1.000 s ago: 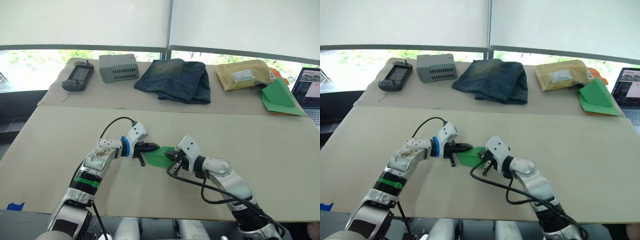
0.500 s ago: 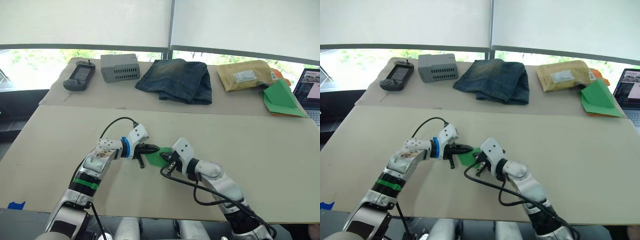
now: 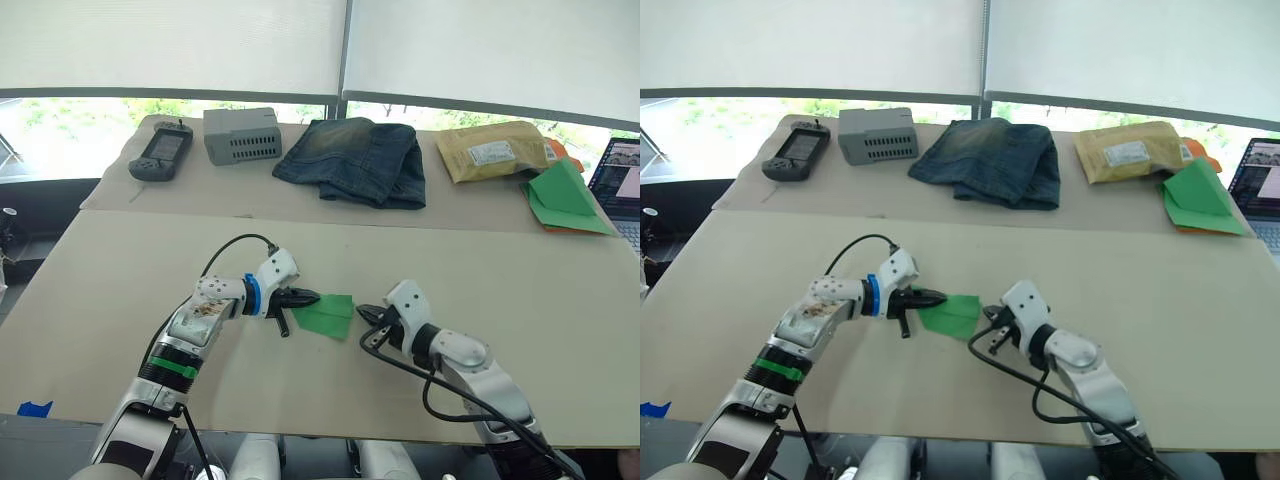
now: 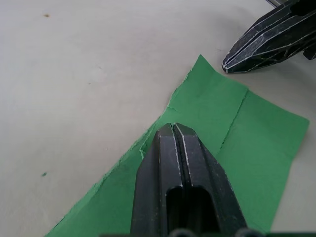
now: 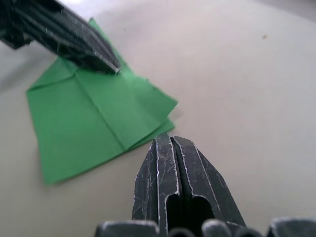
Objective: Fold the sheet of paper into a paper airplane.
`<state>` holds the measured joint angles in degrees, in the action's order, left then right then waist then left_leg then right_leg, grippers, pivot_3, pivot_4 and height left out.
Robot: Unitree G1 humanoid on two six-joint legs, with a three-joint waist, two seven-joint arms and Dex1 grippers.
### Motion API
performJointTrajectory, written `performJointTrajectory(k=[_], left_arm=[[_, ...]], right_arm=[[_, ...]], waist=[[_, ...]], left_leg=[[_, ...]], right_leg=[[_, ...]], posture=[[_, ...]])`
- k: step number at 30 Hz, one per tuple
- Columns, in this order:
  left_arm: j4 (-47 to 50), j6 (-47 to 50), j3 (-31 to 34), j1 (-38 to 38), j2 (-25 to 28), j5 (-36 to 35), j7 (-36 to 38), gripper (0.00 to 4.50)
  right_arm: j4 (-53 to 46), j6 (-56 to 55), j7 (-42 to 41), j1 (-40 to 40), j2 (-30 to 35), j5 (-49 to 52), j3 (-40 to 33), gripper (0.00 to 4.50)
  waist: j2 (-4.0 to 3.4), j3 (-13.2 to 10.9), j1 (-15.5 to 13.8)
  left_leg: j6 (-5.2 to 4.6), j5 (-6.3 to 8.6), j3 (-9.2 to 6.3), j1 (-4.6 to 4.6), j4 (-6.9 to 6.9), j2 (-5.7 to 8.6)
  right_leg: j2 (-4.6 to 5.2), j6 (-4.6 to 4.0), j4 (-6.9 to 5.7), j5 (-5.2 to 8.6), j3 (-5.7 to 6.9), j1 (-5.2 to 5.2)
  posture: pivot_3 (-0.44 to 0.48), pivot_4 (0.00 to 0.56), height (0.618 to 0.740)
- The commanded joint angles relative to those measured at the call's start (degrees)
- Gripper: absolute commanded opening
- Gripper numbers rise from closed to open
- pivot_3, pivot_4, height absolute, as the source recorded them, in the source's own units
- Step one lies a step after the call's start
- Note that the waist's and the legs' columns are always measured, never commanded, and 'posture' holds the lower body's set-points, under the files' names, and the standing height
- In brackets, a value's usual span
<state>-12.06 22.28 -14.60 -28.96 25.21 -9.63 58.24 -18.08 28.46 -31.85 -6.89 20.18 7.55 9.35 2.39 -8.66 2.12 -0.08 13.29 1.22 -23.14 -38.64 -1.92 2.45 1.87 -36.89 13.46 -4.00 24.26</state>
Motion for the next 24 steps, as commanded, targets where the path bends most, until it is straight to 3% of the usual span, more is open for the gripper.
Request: performJointTrajectory(k=[1, 8, 18, 21, 24], left_arm=[[-0.2, 0.0, -0.8, 0.3, 0.0, 0.6, 0.5, 0.0], [2.9, 1.1, -0.2, 1.8, 0.1, 0.1, -0.3, 0.0], [16.5, 6.9, 1.8, 9.3, 1.0, -2.7, -3.1, 0.0], [16.8, 7.2, 1.8, 10.3, 0.8, -1.9, -5.1, 0.0], [13.3, 9.1, 5.7, 8.7, -1.4, -2.0, -11.3, 0.0]], right_arm=[[-5.0, 0.5, -0.8, -4.7, -0.4, 2.1, -0.5, 0.05], [0.8, 1.4, -0.1, -6.2, -2.4, -1.4, 7.2, 0.05], [11.4, -0.1, -1.5, -4.9, -3.2, -2.3, 9.3, 0.05], [12.3, -0.5, -1.7, -5.4, -2.9, -3.1, 9.5, 0.05], [13.2, -1.0, -2.9, -6.1, -2.1, -3.3, 9.7, 0.05]], waist=[[0.0, 0.0, 0.1], [0.0, 0.0, 0.1], [0.0, 0.0, 0.5], [0.01, 0.0, 0.4], [0.01, 0.0, 0.3]], left_leg=[[0.0, 0.0, 0.0, 0.01, 0.0, -0.01], [0.0, 0.0, -0.03, -0.03, 0.09, -0.01], [0.0, 0.0, 0.0, 0.06, 0.16, -0.04], [0.0, 0.0, 0.0, 0.19, 0.19, -0.04], [-0.02, -0.01, 0.0, 0.31, 0.19, -0.04]], right_leg=[[0.0, 0.0, 0.0, 0.0, 0.0, 0.0], [-0.01, -0.03, 0.07, 0.0, 0.02, 0.02], [0.0, -0.02, 0.09, 0.0, -0.02, -0.02], [0.0, -0.02, 0.08, 0.0, -0.02, -0.1], [0.0, -0.02, 0.05, 0.0, -0.02, -0.2]], posture=[[0.0, 0.15, 0.734], [0.0, 0.15, 0.734], [0.0, 0.15, 0.734], [0.0, 0.15, 0.734], [0.0, 0.15, 0.734]])
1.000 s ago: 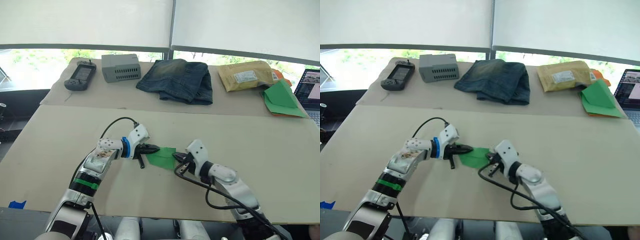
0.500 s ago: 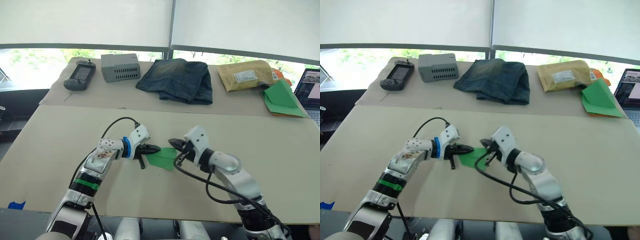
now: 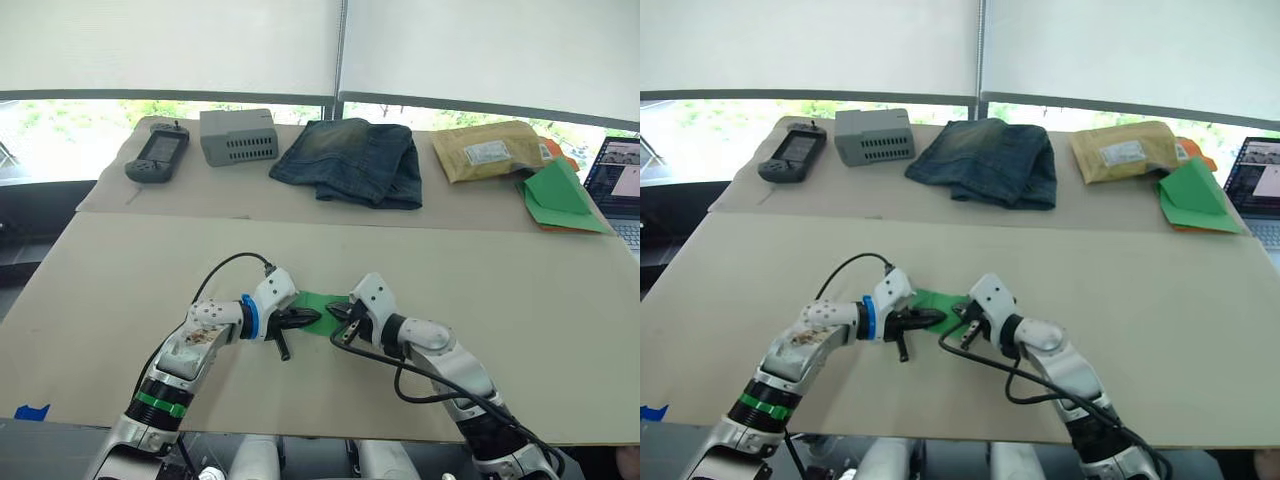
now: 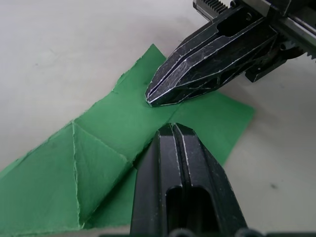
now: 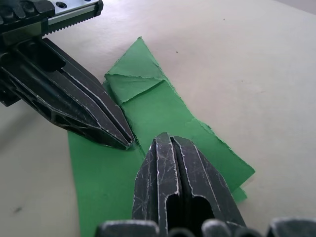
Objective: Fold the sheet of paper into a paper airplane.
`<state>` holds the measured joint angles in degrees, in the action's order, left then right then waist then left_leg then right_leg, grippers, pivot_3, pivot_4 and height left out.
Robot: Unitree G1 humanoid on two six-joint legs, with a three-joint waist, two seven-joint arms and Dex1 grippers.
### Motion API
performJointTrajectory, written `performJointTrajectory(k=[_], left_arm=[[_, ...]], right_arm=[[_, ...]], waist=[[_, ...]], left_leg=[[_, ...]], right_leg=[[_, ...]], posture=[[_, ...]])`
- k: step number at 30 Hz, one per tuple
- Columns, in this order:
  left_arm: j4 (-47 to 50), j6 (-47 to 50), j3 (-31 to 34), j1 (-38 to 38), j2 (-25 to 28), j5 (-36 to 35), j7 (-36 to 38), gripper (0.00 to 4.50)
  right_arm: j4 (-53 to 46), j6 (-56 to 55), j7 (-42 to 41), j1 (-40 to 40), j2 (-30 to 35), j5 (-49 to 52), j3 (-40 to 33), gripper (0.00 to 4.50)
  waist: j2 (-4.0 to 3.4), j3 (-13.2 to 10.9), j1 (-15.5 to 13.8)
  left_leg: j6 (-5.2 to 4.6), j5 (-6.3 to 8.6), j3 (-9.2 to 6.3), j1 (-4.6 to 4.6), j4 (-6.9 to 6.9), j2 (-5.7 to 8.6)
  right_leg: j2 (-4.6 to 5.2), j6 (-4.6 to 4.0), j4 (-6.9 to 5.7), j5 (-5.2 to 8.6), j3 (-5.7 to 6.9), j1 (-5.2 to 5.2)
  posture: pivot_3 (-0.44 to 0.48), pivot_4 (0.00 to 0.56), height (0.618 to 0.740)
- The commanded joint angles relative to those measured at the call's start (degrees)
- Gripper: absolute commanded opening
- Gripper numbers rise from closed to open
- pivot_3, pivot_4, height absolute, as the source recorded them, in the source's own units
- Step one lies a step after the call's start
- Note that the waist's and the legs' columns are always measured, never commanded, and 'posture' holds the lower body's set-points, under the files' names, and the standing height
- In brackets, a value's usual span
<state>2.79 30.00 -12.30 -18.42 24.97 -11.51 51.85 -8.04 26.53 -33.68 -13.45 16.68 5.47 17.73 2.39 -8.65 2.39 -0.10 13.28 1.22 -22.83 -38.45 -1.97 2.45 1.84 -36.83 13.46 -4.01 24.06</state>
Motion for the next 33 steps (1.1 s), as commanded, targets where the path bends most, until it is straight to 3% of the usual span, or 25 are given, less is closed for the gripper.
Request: performJointTrajectory(k=[1, 10, 20, 28, 33], left_arm=[[-2.0, 1.5, 4.2, -2.1, -1.2, -0.4, -5.4, 0.0], [-1.5, 2.5, 7.1, -0.2, 2.2, -2.6, -4.2, 0.0], [0.6, 4.4, 11.2, -2.8, -0.6, -10.4, -3.7, 0.0], [-7.6, 2.4, 5.7, -5.3, -1.7, -5.0, -5.2, 0.0], [-12.6, -0.2, 5.4, -6.1, -0.7, -3.4, -5.2, 0.0]], right_arm=[[3.5, 0.7, -1.4, 0.3, 1.6, -1.2, 1.2, 0.05], [5.0, 0.2, -2.8, -0.4, 2.3, -1.1, 0.8, 0.05], [5.4, 0.6, -2.3, -0.3, 1.8, -1.7, 1.6, 0.05], [4.3, 1.1, -1.8, 0.2, 2.1, -1.7, 1.2, 0.05], [3.5, 1.4, -1.5, 0.8, 2.7, -1.6, 0.5, 0.05]], waist=[[0.02, 0.0, 0.0], [0.02, 0.0, 0.1], [0.03, 0.0, 0.0], [0.04, 0.0, 0.1], [0.05, 0.0, 0.0]], left_leg=[[-0.01, -0.01, 0.0, 0.0, 0.0, 0.0], [-0.02, -0.01, 0.01, -0.01, 0.13, 0.01], [-0.02, -0.01, 0.01, 0.0, 0.13, 0.0], [-0.02, -0.01, 0.02, 0.02, 0.13, 0.03], [-0.02, -0.01, 0.01, 0.01, 0.13, 0.03]], right_leg=[[0.0, 0.0, 0.0, 0.0, 0.0, 0.0], [0.01, -0.05, 0.01, 0.01, -0.01, 0.05], [0.0, -0.04, 0.02, 0.01, 0.0, 0.05], [0.0, -0.04, 0.02, 0.01, -0.01, 0.02], [0.0, -0.04, 0.03, 0.01, -0.01, 0.01]], posture=[[0.0, 0.15, 0.734], [0.0, 0.15, 0.734], [0.0, 0.15, 0.734], [0.0, 0.15, 0.734], [0.0, 0.15, 0.734]])
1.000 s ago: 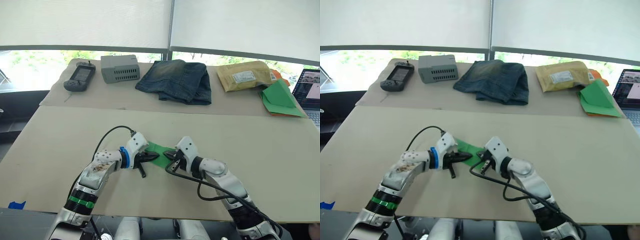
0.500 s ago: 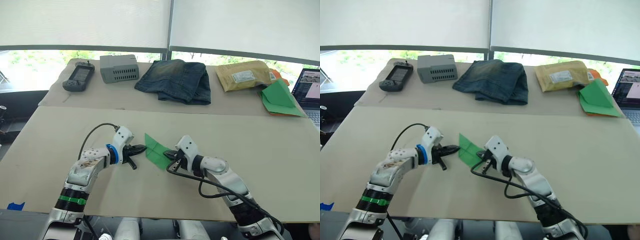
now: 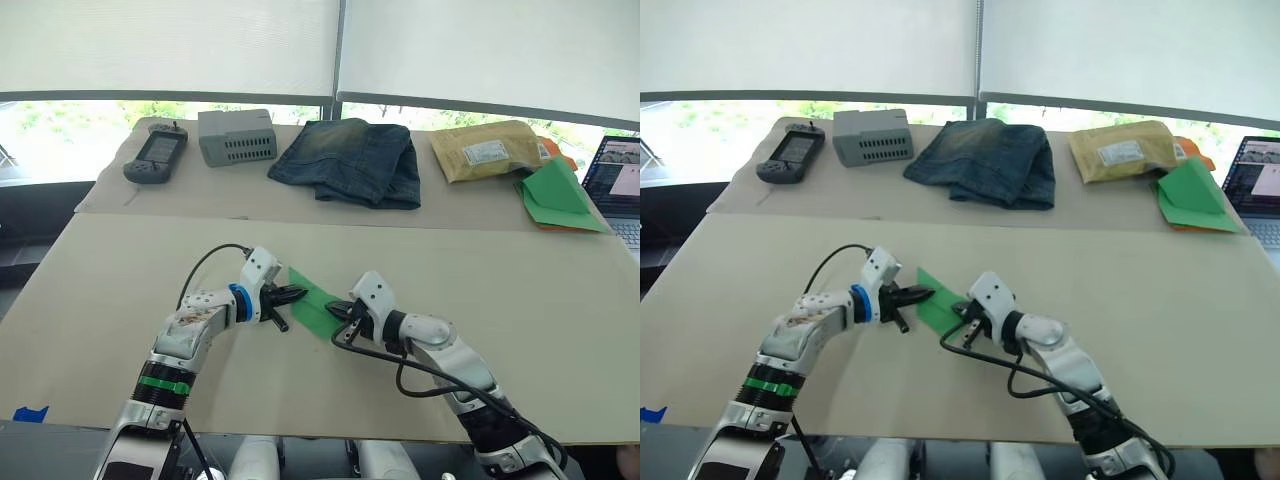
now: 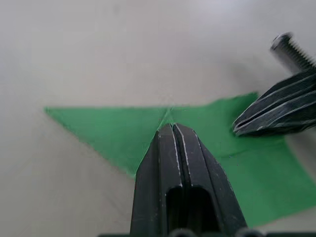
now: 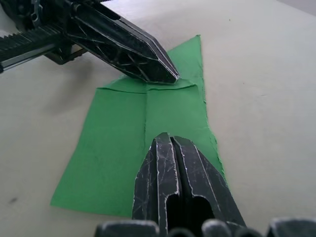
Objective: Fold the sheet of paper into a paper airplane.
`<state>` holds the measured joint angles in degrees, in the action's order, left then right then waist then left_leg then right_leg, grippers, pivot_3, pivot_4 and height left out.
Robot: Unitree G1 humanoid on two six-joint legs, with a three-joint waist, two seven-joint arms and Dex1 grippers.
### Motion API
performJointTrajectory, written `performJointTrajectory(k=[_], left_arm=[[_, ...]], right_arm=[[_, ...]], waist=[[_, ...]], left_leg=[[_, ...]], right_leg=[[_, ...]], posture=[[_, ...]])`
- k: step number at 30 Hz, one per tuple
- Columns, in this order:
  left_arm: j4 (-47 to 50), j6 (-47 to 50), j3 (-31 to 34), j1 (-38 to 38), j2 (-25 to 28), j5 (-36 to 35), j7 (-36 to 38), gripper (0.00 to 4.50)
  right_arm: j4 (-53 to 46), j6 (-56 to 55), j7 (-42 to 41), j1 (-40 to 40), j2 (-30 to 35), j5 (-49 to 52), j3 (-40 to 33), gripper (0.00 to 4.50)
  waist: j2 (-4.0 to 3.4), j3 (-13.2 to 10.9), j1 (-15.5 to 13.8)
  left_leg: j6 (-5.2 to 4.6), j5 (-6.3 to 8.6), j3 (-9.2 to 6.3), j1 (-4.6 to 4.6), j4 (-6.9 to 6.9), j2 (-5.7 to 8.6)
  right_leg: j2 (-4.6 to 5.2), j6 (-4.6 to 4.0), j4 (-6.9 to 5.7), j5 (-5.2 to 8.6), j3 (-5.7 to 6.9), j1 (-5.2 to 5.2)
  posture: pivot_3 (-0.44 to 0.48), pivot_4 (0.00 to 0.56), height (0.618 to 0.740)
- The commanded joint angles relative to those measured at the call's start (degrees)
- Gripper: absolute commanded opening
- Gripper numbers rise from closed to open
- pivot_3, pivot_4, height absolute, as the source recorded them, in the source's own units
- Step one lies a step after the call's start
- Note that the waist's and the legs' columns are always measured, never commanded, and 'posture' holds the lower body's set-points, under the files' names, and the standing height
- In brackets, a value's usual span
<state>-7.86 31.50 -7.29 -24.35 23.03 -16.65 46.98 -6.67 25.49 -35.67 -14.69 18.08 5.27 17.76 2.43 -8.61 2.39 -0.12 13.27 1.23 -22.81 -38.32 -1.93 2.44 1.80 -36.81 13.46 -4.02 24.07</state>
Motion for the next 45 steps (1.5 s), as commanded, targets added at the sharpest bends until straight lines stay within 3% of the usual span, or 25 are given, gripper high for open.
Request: performJointTrajectory(k=[1, 13, 18, 21, 29, 37, 40, 45], left_arm=[[-2.7, -2.3, 0.4, -0.1, 1.8, 2.2, -0.3, 0.0], [2.8, -1.1, 6.2, 1.0, 2.7, -3.6, 0.4, 0.0], [9.1, 3.4, 9.6, 3.4, 5.2, -8.6, 2.8, 0.0], [10.1, 2.3, 8.9, 5.3, 7.9, -8.1, 5.0, 0.0], [13.5, -0.7, 6.0, 8.2, 13.8, -5.7, 8.8, 0.0], [14.1, -1.2, 5.6, 9.4, 13.8, -5.1, 8.3, 0.0], [15.4, -0.2, 4.8, 10.5, 13.6, -5.7, 8.7, 0.0], [15.9, -0.3, 4.8, 11.0, 13.3, -5.8, 8.0, 0.0]], right_arm=[[2.0, 2.5, 0.5, 2.1, 1.4, -1.4, 0.3, 0.05], [0.7, 0.4, -0.3, 1.2, 1.3, -0.2, -0.9, 0.05], [-4.8, 2.1, -3.3, -0.1, 3.4, 3.2, -3.6, 0.05], [-9.2, 4.2, -5.5, -0.8, 5.4, 6.7, -6.1, 0.05], [-16.3, 16.9, -6.1, -0.6, 9.8, 14.3, -11.6, 2.63], [-12.8, 26.8, -1.3, -0.5, 4.1, 21.5, -16.3, 2.63], [-12.5, 29.9, 0.8, -0.5, -1.3, 26.7, -18.7, 2.63], [-11.3, 30.7, 1.3, 0.4, -1.8, 27.0, -17.0, 2.63]], waist=[[0.0, 0.0, 0.0], [0.0, 0.0, 0.0], [-0.01, 0.0, 0.0], [-0.05, -0.1, 0.0], [-0.02, -0.2, -0.1], [0.0, -0.2, 0.0], [-0.01, -0.2, 0.1], [-0.03, -0.2, -0.2]], left_leg=[[0.0, 0.0, 0.01, 0.0, 0.0, 0.0], [0.0, 0.0, 0.0, -0.04, 0.0, -0.03], [0.0, 0.0, 0.0, -0.17, 0.0, -0.02], [0.0, 0.0, -0.01, -0.24, 0.01, -0.01], [0.0, 0.0, -0.01, -0.32, 0.01, -0.02], [0.0, 0.0, -0.01, -0.35, 0.02, -0.04], [0.0, 0.0, 0.0, -0.36, 0.02, -0.04], [0.0, 0.0, -0.01, -0.39, 0.06, -0.02]], right_leg=[[0.0, 0.0, 0.0, 0.0, -0.01, -0.01], [-0.01, 0.0, -0.01, 0.0, 0.0, 0.07], [0.03, -0.02, 0.01, -0.01, 0.0, 0.16], [0.03, -0.03, 0.05, -0.02, 0.01, 0.21], [0.04, -0.03, 0.09, -0.01, 0.03, 0.28], [0.04, -0.04, 0.08, -0.01, 0.03, 0.31], [0.05, -0.05, 0.09, -0.02, 0.02, 0.31], [0.07, -0.08, 0.09, -0.04, 0.03, 0.33]], posture=[[0.0, 0.15, 0.734], [0.0, 0.15, 0.734], [0.0, 0.15, 0.734], [0.0, 0.15, 0.734], [0.0, 0.15, 0.734], [0.0, 0.15, 0.734], [0.0, 0.15, 0.734], [0.0, 0.15, 0.734]])
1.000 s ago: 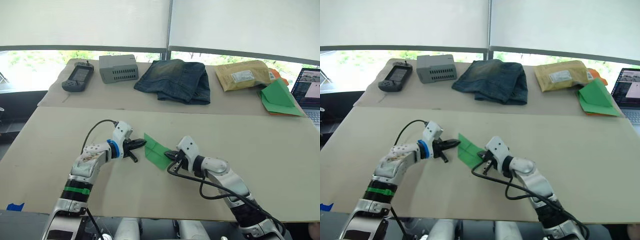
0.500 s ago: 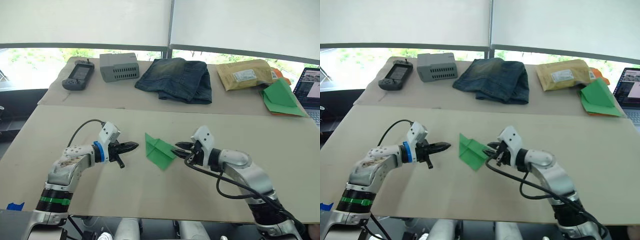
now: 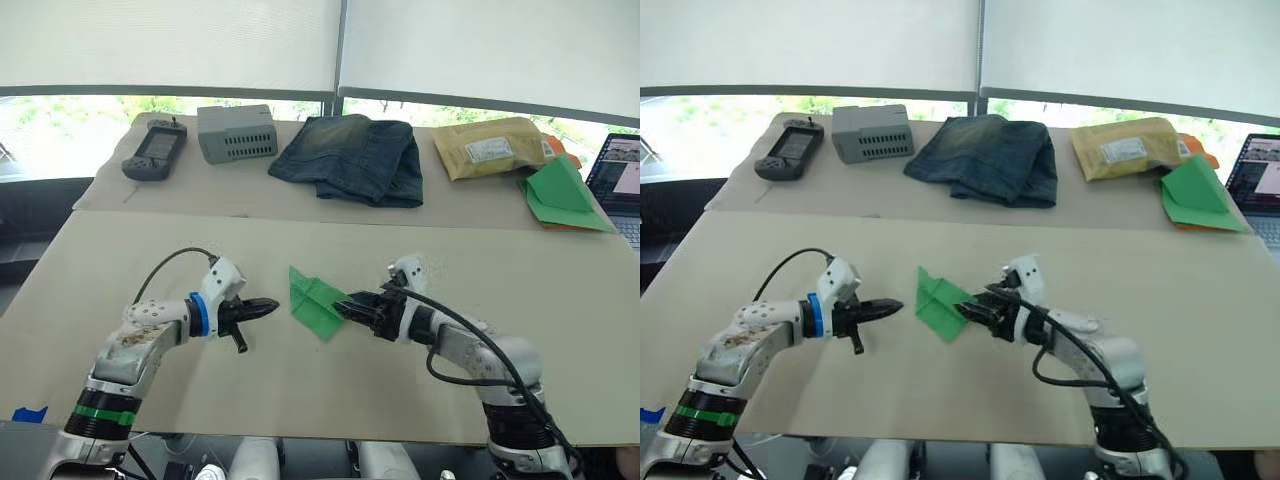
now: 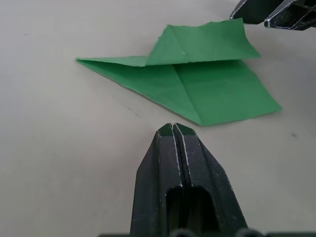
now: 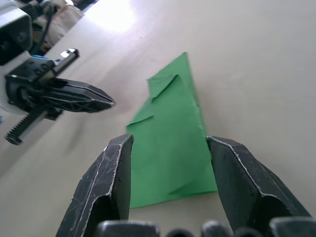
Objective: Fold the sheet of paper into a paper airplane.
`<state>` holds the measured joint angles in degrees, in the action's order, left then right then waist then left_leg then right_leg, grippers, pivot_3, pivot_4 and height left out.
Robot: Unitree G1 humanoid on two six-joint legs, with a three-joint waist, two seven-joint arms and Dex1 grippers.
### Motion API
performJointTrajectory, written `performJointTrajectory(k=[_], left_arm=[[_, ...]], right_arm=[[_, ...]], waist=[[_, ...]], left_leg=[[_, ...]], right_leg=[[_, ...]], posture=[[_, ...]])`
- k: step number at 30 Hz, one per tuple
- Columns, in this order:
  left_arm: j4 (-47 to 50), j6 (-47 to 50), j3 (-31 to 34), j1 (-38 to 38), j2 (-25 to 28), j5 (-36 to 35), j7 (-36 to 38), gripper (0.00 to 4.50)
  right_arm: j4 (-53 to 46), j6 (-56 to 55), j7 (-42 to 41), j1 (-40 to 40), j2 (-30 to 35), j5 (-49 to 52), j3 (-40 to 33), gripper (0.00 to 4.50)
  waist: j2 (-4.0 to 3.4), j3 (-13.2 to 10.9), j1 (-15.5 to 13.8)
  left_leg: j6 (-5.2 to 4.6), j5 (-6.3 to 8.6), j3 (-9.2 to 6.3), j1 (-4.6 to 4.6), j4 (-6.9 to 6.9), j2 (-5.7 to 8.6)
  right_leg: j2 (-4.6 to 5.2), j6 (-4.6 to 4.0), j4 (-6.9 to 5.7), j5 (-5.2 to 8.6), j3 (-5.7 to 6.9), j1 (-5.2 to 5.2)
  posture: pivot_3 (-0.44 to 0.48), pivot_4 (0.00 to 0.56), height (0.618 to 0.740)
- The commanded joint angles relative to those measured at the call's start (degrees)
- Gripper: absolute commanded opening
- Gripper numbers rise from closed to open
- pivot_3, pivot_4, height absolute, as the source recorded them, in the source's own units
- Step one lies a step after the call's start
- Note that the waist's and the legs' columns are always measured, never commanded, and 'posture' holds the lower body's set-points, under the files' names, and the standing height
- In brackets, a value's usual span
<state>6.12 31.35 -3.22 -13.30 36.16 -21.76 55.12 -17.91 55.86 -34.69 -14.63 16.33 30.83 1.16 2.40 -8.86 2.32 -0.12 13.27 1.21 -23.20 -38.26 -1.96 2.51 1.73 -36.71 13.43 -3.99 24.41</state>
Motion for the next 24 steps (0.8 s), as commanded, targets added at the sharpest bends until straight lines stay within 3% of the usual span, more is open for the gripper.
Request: performJointTrajectory(k=[1, 5, 9, 16, 24], left_arm=[[2.0, -0.1, 0.8, 0.0, 0.2, -0.7, -0.3, 0.0], [2.0, -0.2, 0.7, 0.1, 0.1, -0.6, -0.6, 0.0], [1.9, -0.4, 0.9, 0.1, 0.3, -0.5, -0.8, 0.0], [1.1, -0.8, 1.7, 0.0, 0.6, -0.5, -0.8, 0.0], [0.3, -1.3, 2.1, -0.3, 0.4, 0.0, -1.0, 0.0]], right_arm=[[0.9, 0.0, 0.6, 0.4, -0.3, 1.3, -0.4, 2.63], [4.0, -2.3, 0.8, 0.3, -0.7, 0.1, 0.1, 1.53], [5.0, -3.3, 0.9, -0.2, -1.5, 0.8, -0.7, 0.06], [3.2, -9.0, -2.7, -4.5, 1.1, 1.1, -1.8, 0.02], [8.0, -35.4, -12.1, -13.3, 10.8, -14.1, 6.2, 0.02]], waist=[[0.0, 0.0, -0.1], [0.0, 0.0, 0.0], [0.0, 0.0, 0.2], [-0.02, 0.0, 0.2], [-0.06, -0.1, 0.2]], left_leg=[[0.0, 0.0, 0.0, 0.01, 0.0, 0.01], [0.0, 0.0, 0.02, 0.02, 0.0, 0.0], [0.0, 0.0, 0.01, 0.03, 0.0, -0.03], [0.0, 0.0, 0.03, 0.04, -0.01, -0.01], [0.0, 0.0, 0.05, 0.02, 0.01, -0.01]], right_leg=[[0.01, 0.01, 0.01, 0.0, 0.0, -0.01], [0.0, 0.03, 0.01, 0.01, 0.0, -0.01], [-0.04, 0.03, 0.0, 0.02, 0.0, -0.01], [-0.03, 0.07, -0.01, 0.02, -0.01, -0.01], [-0.04, 0.08, 0.04, 0.03, 0.0, 0.01]], posture=[[0.0, 0.15, 0.734], [0.0, 0.15, 0.734], [0.0, 0.15, 0.734], [0.0, 0.15, 0.734], [0.0, 0.15, 0.734]])
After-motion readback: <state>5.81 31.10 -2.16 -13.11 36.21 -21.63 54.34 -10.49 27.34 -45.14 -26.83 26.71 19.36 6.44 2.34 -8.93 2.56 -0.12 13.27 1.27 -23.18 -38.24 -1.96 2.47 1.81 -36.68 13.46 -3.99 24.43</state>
